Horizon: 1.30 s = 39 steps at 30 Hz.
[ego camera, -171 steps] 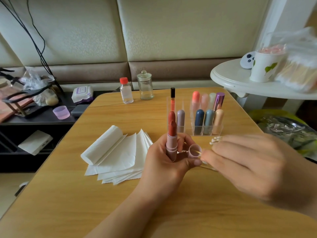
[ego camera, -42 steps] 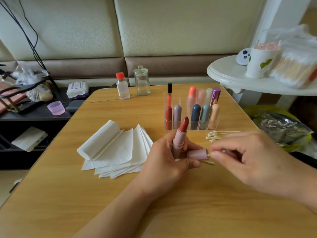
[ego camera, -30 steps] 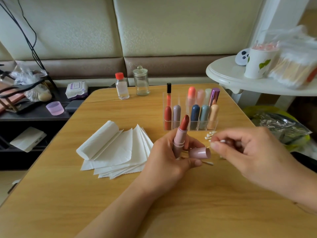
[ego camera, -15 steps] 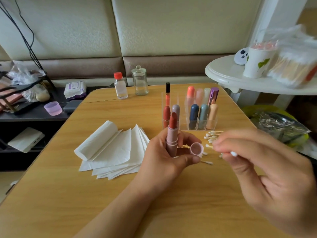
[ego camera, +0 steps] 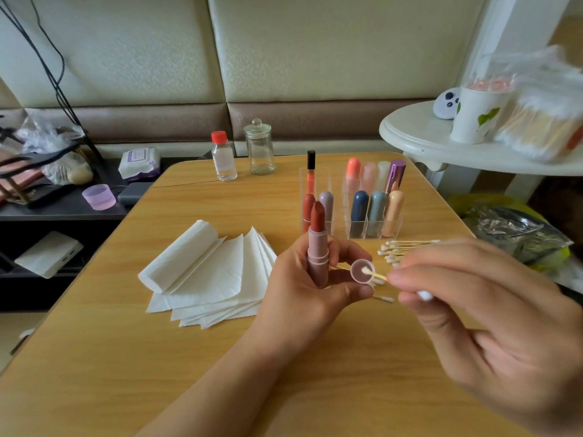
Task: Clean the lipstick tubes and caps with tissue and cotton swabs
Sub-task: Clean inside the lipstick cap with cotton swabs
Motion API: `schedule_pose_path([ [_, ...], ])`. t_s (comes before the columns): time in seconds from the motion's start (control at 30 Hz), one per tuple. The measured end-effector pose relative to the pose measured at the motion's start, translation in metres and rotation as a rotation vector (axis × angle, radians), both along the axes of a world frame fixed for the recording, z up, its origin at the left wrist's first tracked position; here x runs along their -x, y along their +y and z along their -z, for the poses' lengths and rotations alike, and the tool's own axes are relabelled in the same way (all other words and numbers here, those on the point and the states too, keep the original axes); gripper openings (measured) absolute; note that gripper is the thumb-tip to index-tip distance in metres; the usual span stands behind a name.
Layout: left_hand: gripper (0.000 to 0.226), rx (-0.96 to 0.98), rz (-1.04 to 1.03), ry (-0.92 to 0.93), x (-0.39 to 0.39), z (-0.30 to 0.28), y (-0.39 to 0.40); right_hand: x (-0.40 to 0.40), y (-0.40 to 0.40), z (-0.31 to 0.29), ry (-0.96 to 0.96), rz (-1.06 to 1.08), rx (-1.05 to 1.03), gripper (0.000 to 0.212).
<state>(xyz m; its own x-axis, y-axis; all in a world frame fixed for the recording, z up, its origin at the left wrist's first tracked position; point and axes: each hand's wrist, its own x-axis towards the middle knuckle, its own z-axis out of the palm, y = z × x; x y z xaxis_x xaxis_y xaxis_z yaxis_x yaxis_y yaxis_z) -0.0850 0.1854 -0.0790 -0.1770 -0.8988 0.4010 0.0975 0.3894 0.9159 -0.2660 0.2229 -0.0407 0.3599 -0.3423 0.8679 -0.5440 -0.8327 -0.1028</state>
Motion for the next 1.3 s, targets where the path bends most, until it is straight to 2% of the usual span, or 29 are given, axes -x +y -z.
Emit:
schedule_pose_path([
  [0.2,0.036,-0.019,0.017,0.004,-0.001,0.001,-0.001,0.001,-0.015,0.002,0.249,0.212,0.112,0.021],
  [0.3,0.036,-0.010,0.014,-0.001,-0.001,0.001,0.000,0.003,-0.015,-0.001,0.309,0.271,0.208,0.023],
  [0.47,0.035,-0.044,0.029,0.022,0.000,0.000,0.002,0.001,-0.015,0.001,0.272,0.254,0.194,0.022],
  [0.63,0.049,-0.019,0.020,0.000,0.000,-0.004,0.002,0.001,-0.016,0.006,0.150,0.190,0.009,0.024],
  [0.73,0.048,-0.017,0.024,-0.008,0.001,-0.004,0.003,0.000,-0.015,0.003,0.161,0.171,-0.050,0.027],
  [0.93,0.052,-0.008,0.028,-0.009,0.002,-0.007,0.005,0.000,-0.017,-0.012,0.359,0.233,0.110,0.024],
  [1.03,0.045,0.005,0.023,-0.014,0.002,-0.007,0.005,0.001,-0.015,-0.015,0.458,0.249,0.218,0.027],
  [1.3,0.046,0.025,0.033,-0.038,0.003,-0.012,0.007,0.007,-0.010,-0.006,0.505,0.223,0.281,0.028],
])
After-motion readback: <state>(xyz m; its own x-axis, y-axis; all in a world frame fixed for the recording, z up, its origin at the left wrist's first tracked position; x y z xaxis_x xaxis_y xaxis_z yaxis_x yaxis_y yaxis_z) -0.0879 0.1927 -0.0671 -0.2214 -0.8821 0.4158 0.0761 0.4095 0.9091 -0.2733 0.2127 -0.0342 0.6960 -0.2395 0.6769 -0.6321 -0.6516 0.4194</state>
